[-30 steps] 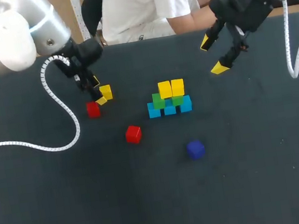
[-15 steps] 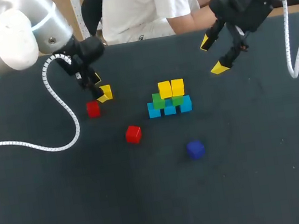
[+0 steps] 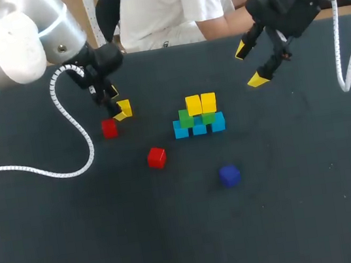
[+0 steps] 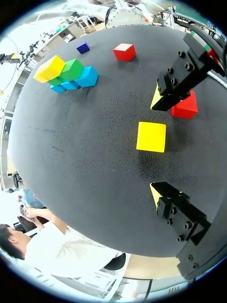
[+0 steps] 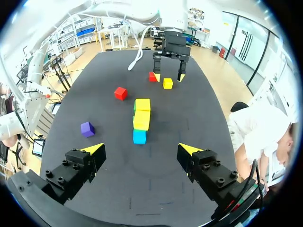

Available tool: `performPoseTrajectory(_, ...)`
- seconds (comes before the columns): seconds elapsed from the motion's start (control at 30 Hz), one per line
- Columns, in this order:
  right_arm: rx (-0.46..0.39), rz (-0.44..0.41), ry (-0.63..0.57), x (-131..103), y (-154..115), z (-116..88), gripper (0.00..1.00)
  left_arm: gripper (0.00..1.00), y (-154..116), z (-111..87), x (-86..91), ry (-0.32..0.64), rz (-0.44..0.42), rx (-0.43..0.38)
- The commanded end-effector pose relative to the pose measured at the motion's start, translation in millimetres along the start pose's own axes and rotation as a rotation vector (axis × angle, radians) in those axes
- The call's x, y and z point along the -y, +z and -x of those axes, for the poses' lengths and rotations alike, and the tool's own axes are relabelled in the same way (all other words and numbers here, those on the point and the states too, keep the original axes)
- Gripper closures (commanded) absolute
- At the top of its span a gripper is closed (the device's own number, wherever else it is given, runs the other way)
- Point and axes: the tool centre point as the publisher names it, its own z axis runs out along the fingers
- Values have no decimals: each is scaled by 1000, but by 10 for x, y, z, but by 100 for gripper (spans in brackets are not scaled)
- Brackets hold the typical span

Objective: Place the blue cubes, place green cubes on the blue cubes, place the yellow cubes on the green cubes, then place the red cubes on the yellow cubes, and place purple cube on the red cubes.

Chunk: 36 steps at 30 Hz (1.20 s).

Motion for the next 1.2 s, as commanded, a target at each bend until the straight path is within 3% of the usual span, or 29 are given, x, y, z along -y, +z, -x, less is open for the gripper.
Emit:
performPoseTrajectory(0.03,1,1,-1,6,2,-1,0,0,-4,-2,21,8,4,1)
performPoseTrajectory(0.07,1,1,-1,6,2,-1,0,9,-1,0,20,13,3,2)
performPoseTrajectory(0.13,1,1,-1,6,2,-1,0,53,10,8,23,21,-1,1)
performPoseTrajectory(0.2,1,1,-1,6,2,-1,0,60,26,12,26,29,-8,3)
performPoseTrajectory(0.47,1,1,-1,6,2,-1,0,57,48,41,47,62,-19,14)
performPoseTrajectory(0.53,1,1,-1,6,2,-1,0,68,45,43,48,68,-20,13)
performPoseTrajectory(0.63,1,1,-1,6,2,-1,0,100,46,43,56,79,-22,21)
performPoseTrajectory(0.9,1,1,-1,6,2,-1,0,100,37,60,111,85,-30,40)
performPoseTrajectory(1.03,1,1,-1,6,2,-1,0,100,-80,183,192,96,-33,-44)
performPoseTrajectory(1.2,1,1,-1,6,2,-1,0,100,-254,289,379,121,-14,-42)
